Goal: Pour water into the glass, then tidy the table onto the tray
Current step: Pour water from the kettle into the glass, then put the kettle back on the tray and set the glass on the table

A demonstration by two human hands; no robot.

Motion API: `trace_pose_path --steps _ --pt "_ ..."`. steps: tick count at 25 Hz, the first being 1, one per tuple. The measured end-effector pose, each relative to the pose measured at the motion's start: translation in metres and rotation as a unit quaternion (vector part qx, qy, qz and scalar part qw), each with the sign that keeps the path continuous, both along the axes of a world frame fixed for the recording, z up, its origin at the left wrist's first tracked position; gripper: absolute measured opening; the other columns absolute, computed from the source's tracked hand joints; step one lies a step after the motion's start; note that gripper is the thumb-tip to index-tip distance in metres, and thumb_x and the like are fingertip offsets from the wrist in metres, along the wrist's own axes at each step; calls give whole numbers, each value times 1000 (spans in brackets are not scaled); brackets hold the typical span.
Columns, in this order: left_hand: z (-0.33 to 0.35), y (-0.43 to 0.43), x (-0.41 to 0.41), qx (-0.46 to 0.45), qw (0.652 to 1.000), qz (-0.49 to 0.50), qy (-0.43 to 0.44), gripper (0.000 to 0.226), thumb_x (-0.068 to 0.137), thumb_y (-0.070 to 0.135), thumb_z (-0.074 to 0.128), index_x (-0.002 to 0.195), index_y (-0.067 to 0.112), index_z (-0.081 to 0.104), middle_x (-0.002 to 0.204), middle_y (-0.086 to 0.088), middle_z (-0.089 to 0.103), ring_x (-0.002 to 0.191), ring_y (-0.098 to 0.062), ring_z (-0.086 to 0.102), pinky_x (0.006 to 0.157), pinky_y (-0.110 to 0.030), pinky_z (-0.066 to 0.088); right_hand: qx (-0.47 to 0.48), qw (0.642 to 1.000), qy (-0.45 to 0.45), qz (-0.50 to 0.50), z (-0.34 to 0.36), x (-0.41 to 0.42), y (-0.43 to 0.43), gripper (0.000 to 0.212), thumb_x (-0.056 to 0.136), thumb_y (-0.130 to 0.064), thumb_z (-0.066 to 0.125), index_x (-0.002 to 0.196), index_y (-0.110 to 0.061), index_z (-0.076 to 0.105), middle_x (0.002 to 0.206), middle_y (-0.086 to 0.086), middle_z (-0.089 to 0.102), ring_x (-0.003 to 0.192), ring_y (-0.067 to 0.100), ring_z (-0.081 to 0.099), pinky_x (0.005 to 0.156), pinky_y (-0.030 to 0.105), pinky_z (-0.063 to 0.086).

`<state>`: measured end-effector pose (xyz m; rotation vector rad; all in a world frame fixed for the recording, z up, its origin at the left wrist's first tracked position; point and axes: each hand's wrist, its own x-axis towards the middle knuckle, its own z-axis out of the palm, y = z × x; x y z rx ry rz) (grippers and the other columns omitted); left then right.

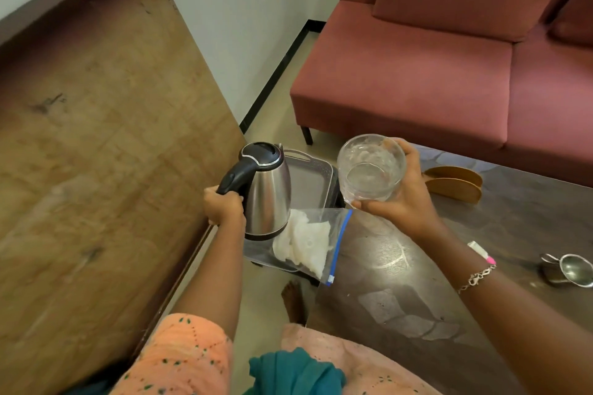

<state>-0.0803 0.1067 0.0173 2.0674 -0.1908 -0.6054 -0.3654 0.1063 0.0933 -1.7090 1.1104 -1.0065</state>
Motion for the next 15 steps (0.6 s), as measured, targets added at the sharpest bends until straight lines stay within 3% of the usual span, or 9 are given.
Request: trace_pose_path --steps 2,5,7,9,12,15 --pt "-15 -2 4 10 1000 17 -1 34 64 -12 52 83 16 52 92 -17 68 90 -37 63 95 -46 45 2 1000 -11 0 4 8 -4 92 52 -23 82 126 -20 28 119 -24 38 113 -10 44 94 10 40" --pt "-33 -2 13 30 999 32 0 33 65 -11 49 89 12 54 100 -19 67 95 -37 62 101 -41 31 7 1000 -16 2 7 19 -10 92 52 -22 83 126 -21 28 121 -20 39 115 -4 45 95 13 42" --pt "-42 0 16 28 999 37 2 35 66 -12 48 91 11 55 101 -20 67 94 -37 62 100 -45 40 9 1000 -11 1 8 25 -13 92 52 -23 83 126 -22 28 120 -23 39 114 -6 45 94 11 42" --pt "-49 2 17 23 999 43 2 37 67 -14 49 93 11 56 101 -19 66 92 -38 62 89 -51 50 14 1000 -15 0 7 30 -16 90 52 -23 82 125 -25 28 120 -24 39 114 -6 46 94 12 42" --pt "-59 4 18 25 999 46 5 39 66 -17 51 96 9 57 104 -19 65 92 -38 62 84 -51 53 24 999 -20 2 9 36 -21 89 52 -21 82 121 -32 27 119 -22 40 114 -5 46 92 12 44" --pt "-68 12 21 27 998 44 31 41 64 -17 56 98 7 56 105 -19 64 92 -38 63 86 -51 52 20 999 -28 6 11 40 -27 89 53 -18 82 122 -28 27 120 -19 40 115 -4 46 93 13 43"
